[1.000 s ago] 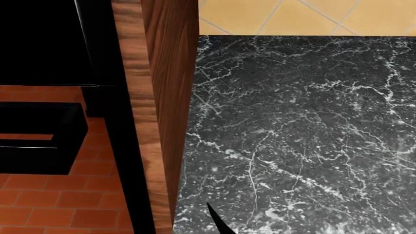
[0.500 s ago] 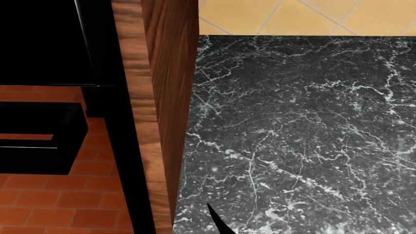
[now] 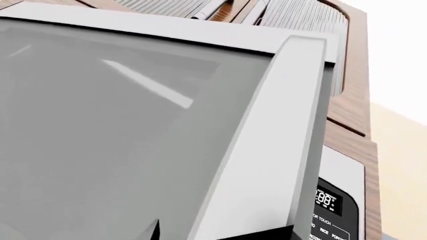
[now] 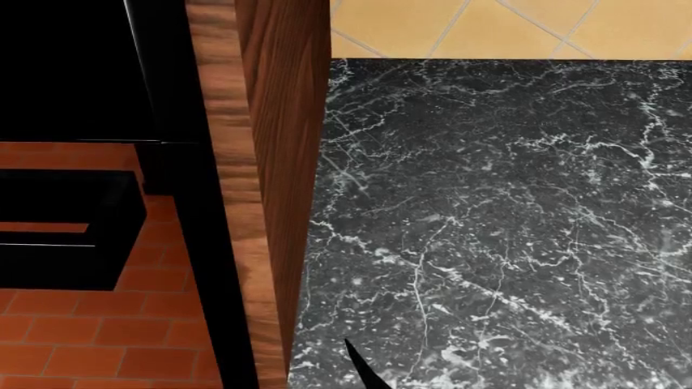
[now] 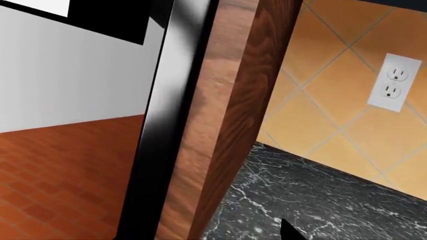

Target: Open the microwave door

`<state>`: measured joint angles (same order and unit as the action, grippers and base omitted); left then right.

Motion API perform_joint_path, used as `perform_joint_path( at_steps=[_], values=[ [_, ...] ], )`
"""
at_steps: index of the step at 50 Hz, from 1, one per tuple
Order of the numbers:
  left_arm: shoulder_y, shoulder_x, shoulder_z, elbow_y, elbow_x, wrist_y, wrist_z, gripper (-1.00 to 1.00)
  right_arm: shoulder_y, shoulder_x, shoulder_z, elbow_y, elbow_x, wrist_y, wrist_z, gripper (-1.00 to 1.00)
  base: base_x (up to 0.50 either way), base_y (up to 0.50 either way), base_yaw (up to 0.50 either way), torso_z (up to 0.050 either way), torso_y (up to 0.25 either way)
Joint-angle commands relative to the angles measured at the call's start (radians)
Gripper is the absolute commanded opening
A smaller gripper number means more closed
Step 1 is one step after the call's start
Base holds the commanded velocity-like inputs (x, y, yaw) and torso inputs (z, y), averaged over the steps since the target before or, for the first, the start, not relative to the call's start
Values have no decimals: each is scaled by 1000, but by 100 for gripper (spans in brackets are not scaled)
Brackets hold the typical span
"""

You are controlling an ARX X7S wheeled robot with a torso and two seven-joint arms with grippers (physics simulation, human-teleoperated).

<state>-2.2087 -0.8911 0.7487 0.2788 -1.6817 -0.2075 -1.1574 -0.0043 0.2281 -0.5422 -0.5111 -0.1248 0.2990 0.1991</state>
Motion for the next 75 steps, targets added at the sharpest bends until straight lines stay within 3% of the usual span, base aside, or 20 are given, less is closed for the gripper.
perform_joint_path(
  at_steps=[1,8,9,28,40,47,54,58,64,75],
  values=[
    [1,51,-101,297,33,11,75,-100,4,3,-5,3,5,2,6,100,0,-6,-6,0,0],
    [-2,52,-105,300,32,3,66,-100,9,5,-6,-10,7,17,6,100,-1,-6,-6,0,0],
    [-2,51,-106,301,31,2,63,100,9,5,-6,-11,8,18,7,100,0,-6,0,0,0],
    [-39,40,-151,336,-18,-11,30,100,11,14,-10,11,17,-1,19,100,-2,-4,-3,0,1],
    [-129,44,-202,331,-70,-54,7,100,14,17,-14,4,19,6,24,100,-3,-5,-3,0,4],
    [-146,162,-464,310,-121,-278,-43,100,17,19,-18,12,22,2,27,100,-2,-5,-3,0,5],
    [-147,282,-655,291,-149,-473,-95,100,18,21,-20,7,24,6,29,100,-3,-6,-2,3,6],
    [-147,311,-727,292,-171,-529,-114,100,19,22,-21,9,25,6,31,100,-3,-5,-2,3,6],
    [-147,259,-740,310,-207,-472,-113,100,21,24,-23,16,27,0,34,100,-4,-6,-2,2,5],
    [-147,62,-737,369,-334,-266,-99,100,23,28,-27,16,29,-1,39,100,-3,-5,-2,0,3]
  ],
)
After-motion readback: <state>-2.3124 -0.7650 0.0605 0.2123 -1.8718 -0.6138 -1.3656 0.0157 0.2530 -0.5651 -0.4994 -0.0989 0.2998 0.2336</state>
